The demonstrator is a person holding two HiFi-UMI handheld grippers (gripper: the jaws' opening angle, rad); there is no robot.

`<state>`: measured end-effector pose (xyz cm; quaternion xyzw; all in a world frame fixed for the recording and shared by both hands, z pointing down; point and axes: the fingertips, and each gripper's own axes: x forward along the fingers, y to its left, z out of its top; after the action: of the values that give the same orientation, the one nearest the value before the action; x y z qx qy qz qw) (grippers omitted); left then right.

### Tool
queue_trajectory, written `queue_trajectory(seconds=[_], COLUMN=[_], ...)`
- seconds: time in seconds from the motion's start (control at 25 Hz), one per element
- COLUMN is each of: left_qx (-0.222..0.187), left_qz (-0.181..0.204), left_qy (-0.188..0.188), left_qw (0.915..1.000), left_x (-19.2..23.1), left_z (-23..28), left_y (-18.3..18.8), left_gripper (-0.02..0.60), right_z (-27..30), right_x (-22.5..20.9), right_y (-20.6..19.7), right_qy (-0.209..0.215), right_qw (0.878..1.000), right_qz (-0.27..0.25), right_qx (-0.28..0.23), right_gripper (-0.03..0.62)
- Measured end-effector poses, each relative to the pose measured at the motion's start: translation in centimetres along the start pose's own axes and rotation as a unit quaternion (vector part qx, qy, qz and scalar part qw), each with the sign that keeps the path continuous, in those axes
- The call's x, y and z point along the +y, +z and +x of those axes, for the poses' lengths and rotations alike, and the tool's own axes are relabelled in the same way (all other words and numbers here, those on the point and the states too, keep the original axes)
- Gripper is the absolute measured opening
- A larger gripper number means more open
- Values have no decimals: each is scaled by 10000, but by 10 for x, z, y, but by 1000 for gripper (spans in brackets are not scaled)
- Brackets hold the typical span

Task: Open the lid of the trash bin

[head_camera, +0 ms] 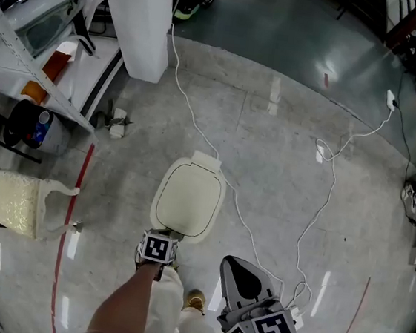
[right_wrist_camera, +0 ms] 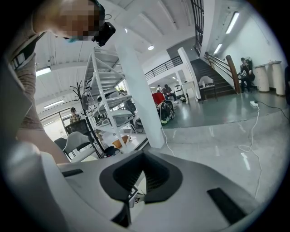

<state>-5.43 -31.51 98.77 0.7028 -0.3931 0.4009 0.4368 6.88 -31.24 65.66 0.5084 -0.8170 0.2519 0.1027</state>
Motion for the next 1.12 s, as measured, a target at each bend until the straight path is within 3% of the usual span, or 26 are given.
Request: queue_trajectory(seconds=[0.36,0.72,1.12], left_qx=[-204,-145,-351], left_qz=[80,-2,-235], left_qy=[10,-79,-75], left_qw=[9998,9999,9991], left_x=[1,1,-7], left_z=[2,0,-15], left_y=[1,-1,8], left_gripper=[3,3,-2], right_z=[0,0,-4], right_x=[6,6,9], right_y=[-8,-10,-2], right_qy=[26,24,57], right_qw=[10000,10000,10000], right_qz=[9,5,-23], right_qx=[51,80,15], right_gripper=[34,34,34])
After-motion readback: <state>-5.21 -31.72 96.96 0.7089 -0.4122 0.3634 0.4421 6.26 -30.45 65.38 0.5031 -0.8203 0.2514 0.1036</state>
